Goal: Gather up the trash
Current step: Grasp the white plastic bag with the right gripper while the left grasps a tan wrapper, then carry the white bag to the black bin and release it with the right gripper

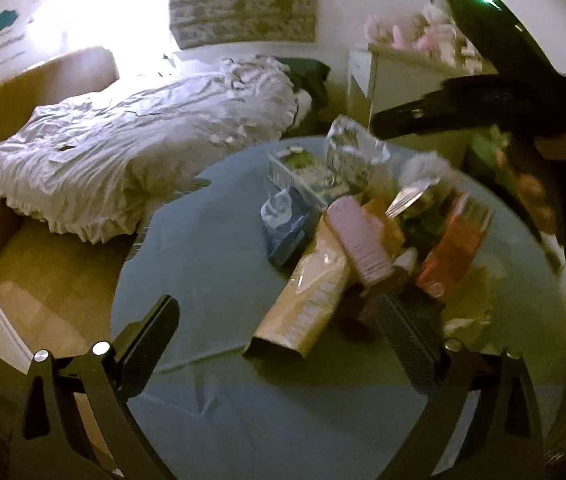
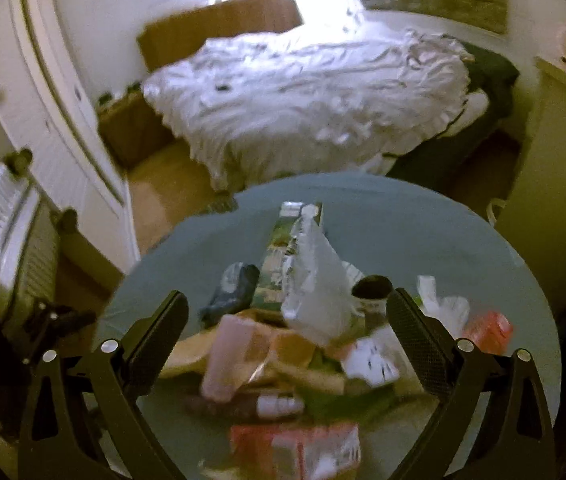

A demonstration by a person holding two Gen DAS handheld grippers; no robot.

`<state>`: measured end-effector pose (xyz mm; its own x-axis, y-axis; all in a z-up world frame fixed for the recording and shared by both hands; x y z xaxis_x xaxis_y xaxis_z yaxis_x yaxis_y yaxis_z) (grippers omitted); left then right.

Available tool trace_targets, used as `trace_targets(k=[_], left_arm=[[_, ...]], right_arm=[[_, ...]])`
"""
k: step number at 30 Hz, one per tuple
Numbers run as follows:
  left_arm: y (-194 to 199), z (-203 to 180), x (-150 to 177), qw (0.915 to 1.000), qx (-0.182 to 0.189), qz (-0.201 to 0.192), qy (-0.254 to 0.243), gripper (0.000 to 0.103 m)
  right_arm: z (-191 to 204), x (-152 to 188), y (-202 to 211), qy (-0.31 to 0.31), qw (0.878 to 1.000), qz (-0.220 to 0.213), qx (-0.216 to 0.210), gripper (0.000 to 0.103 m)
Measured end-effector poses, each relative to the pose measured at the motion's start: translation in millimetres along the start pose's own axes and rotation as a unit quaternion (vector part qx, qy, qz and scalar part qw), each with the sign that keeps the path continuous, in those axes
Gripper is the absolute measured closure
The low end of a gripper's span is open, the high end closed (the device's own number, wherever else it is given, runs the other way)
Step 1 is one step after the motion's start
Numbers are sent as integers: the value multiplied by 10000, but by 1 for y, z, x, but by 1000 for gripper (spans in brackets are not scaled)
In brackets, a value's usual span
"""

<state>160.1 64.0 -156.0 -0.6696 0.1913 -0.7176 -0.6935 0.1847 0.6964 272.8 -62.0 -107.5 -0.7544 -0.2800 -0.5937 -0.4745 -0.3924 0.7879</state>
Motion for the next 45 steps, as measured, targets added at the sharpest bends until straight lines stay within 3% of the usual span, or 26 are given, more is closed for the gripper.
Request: trace_targets(k=[2,4,5,6,9,15,22,28,32,34,35,36,38,41,44,45], left_arm=[[-13,4,2,9998,45,175,1,21],[-25,8,5,9993,123,343,65,29],[-29,10,6,9990,190,387,124,35],[-33,10,8,9987,232,426,150,43],[-43,10,12,9978,277,580,153,51],[-30,15,7,9962,562,286,600,61],[14,14,-7,9925,800,-173,906,67],[10,-1,-3,9946,737,50,725,69],[5,-17,9,9943,857,353,530,68],[3,-21,12,9956,727,461,380,65],[1,-23,10,9964,623,514,238,55],[0,-25,8,9973,528,501,110,32],[-1,-29,-1,9983,474,317,-113,9],[-15,-38,-12,9959,731,348,-396,9],[-44,-38,-17,9947,653,594,-531,10],[-49,-36,-18,9944,692,651,-458,19]], right_arm=[[-2,1,-18,119,9996,239,123,21],[-4,4,-32,183,9987,442,201,39],[-6,6,-36,201,9983,492,250,41],[-7,8,-39,195,9983,491,256,48],[-12,10,-40,5,9991,402,90,65],[-22,15,-11,-478,9979,18,-437,71],[-39,15,68,-1088,9811,-1080,-1183,72],[-65,29,117,-1440,9641,-1588,-1564,72],[-78,49,137,-1458,9635,-1633,-1544,72],[-88,64,143,-1524,9630,-1631,-1512,72],[-91,71,146,-1550,9629,-1621,-1498,72],[-93,79,148,-1582,9627,-1607,-1495,72],[-99,97,151,-1657,9619,-1566,-1507,72],[-103,118,153,-1730,9621,-1497,-1486,72],[-104,131,154,-1750,9633,-1445,-1435,72],[-104,136,155,-1741,9640,-1437,-1408,72]])
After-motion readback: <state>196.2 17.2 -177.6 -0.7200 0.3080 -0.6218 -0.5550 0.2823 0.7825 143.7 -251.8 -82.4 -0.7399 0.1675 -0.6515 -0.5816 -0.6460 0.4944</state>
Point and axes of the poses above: each gripper's, at about its wrist camera, not at the fingertips, and y roughly against the way its jaws point, z to its left, x to its underside, the point moved 6 cm from there along -y, roughly the way its jaws point, and after that the axes turned 1 degree about -y, right-handed, at the moved point
